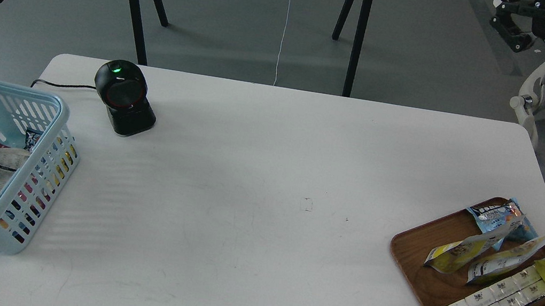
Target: Scan snack and place in basket
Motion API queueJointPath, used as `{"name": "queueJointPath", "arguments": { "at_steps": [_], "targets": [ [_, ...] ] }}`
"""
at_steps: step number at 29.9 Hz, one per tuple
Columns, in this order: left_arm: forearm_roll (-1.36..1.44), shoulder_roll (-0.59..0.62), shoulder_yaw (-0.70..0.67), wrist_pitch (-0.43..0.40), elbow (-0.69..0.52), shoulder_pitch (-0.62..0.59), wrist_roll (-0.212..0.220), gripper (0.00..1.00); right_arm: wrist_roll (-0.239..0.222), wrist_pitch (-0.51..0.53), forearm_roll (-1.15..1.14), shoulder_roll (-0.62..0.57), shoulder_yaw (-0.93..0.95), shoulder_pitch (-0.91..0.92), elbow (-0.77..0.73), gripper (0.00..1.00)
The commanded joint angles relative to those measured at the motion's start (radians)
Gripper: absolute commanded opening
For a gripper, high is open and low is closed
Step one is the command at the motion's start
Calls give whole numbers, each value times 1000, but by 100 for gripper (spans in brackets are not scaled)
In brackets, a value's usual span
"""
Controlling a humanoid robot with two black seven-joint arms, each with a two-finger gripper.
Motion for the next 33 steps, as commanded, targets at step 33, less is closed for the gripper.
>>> {"name": "queueJointPath", "arguments": {
  "at_steps": [33],
  "targets": [
    [2,-122,-53,0,-31,-41,5,100,0,0,-664,-244,-114,137,181,100]
  ]
}}
